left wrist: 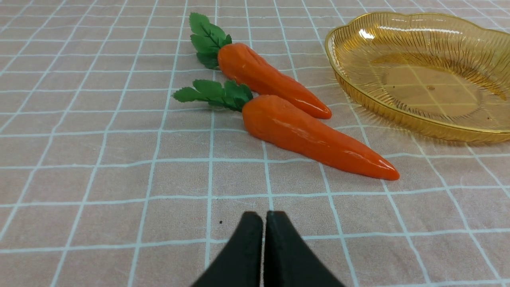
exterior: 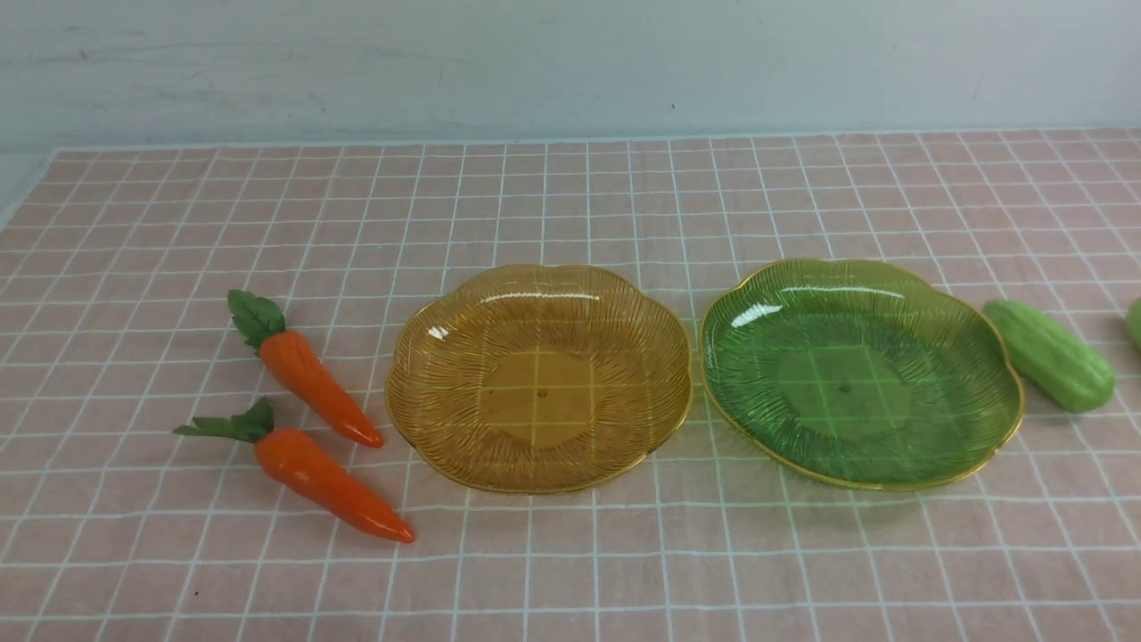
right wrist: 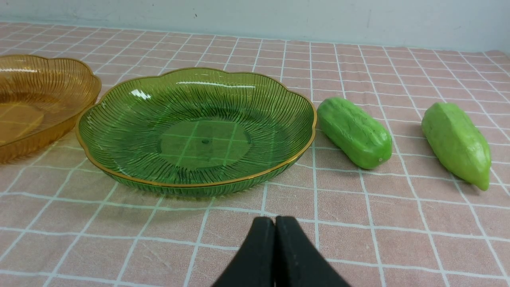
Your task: Put different types of vegetables on the plate.
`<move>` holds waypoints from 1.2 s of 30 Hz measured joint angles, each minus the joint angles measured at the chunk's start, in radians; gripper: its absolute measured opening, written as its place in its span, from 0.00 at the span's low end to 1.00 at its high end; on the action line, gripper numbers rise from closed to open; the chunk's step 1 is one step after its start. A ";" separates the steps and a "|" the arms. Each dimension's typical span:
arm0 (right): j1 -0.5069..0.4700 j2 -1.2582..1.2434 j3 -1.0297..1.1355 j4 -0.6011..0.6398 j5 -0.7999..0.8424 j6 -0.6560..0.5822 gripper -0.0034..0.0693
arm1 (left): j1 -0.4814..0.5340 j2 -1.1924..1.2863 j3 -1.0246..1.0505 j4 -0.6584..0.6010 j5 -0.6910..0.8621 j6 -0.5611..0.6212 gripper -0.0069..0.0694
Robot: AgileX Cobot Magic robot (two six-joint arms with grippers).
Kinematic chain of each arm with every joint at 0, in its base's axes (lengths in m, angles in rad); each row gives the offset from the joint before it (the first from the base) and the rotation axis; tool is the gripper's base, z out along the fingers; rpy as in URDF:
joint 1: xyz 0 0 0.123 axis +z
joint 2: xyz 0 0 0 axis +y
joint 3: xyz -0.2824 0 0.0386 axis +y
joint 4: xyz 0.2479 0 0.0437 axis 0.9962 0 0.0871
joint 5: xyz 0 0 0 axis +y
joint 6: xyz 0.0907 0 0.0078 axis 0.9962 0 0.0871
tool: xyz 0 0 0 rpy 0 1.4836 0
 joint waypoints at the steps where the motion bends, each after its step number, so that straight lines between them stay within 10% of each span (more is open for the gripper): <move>1: 0.000 0.000 0.000 0.000 0.000 0.000 0.02 | 0.000 0.000 0.000 0.000 0.000 0.000 0.09; 9: 0.000 0.000 0.000 -0.002 -0.001 -0.001 0.02 | 0.000 0.000 0.000 -0.058 0.000 -0.016 0.09; 17: 0.000 0.000 0.000 0.476 -0.035 0.255 0.02 | 0.000 0.000 0.000 -0.816 -0.001 -0.266 0.09; 23: 0.000 0.000 0.000 0.629 -0.116 0.280 0.02 | 0.000 0.000 0.000 -0.975 -0.053 -0.199 0.09; 29: 0.000 0.013 -0.060 0.638 -0.216 0.222 0.02 | 0.000 0.092 -0.202 -0.936 0.062 -0.021 0.09; 36: 0.000 0.450 -0.387 0.312 0.109 0.201 0.03 | 0.000 0.583 -0.478 -0.560 0.449 0.023 0.09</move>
